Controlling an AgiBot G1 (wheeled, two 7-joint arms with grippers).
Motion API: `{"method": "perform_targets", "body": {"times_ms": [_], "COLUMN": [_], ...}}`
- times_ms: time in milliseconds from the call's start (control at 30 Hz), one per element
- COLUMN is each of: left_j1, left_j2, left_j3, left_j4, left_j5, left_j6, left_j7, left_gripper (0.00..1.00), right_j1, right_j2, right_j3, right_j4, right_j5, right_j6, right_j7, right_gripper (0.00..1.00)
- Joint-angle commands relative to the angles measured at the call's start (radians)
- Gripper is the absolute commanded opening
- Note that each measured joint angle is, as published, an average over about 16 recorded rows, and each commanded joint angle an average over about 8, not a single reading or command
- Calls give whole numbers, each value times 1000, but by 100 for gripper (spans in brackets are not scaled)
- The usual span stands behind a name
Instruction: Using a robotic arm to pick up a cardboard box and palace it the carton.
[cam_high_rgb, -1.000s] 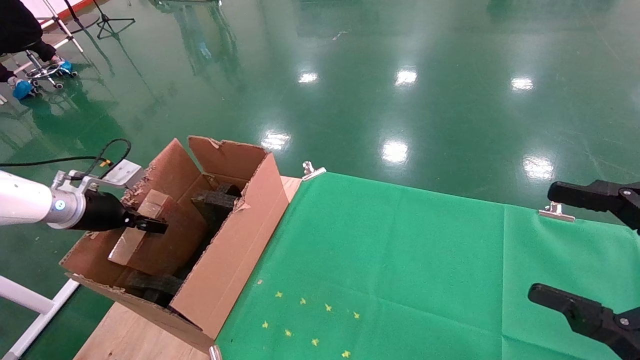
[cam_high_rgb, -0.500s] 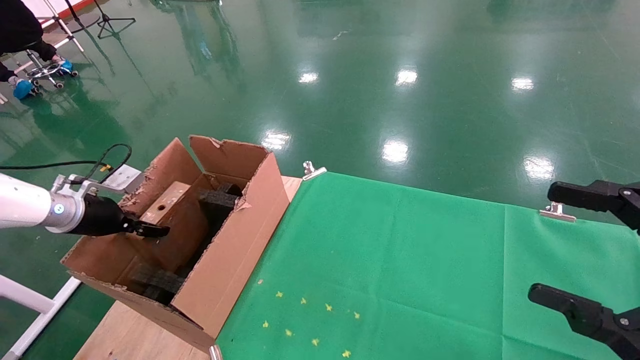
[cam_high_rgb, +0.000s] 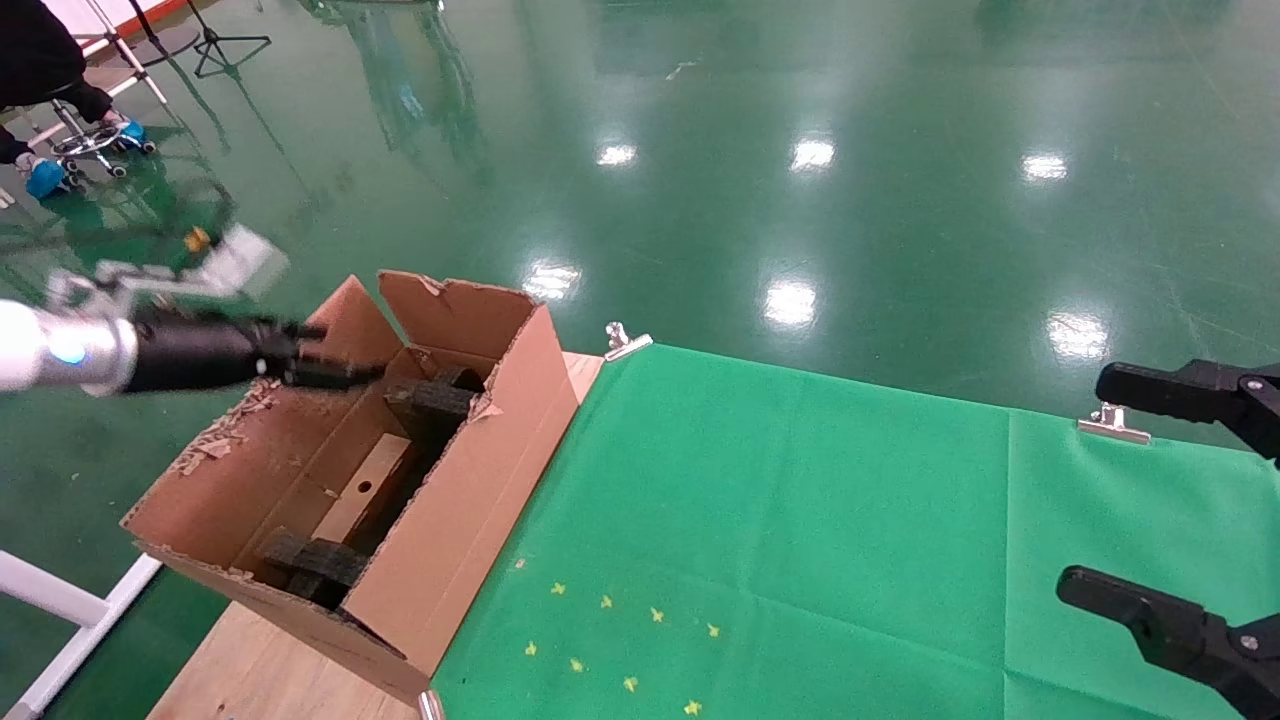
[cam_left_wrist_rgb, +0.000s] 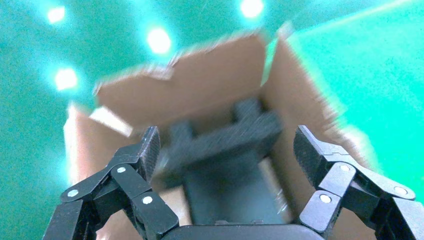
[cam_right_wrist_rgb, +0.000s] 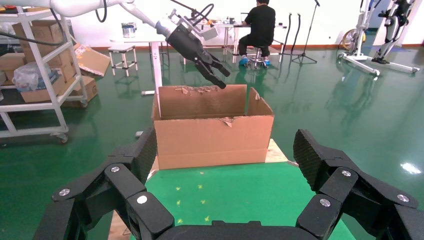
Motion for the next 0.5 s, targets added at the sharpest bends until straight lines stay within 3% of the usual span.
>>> {"method": "perform_targets", "body": {"times_ms": [33,500], "left_j1": [5,1], "left_j2": [-19,-10], "left_j3": [-33,17], "left_j4": [-18,-163], "left_j5": [-60,-7], "left_j6": [49,90], "left_j7": [42,24], "left_gripper": [100,100], "right_j1": [0,0], "right_j2": [0,0], "right_j3": [0,0], "right_j4": [0,0], "right_j5": [0,1], "right_j6": [0,0], "right_j7": [0,0], "right_gripper": [100,100]}}
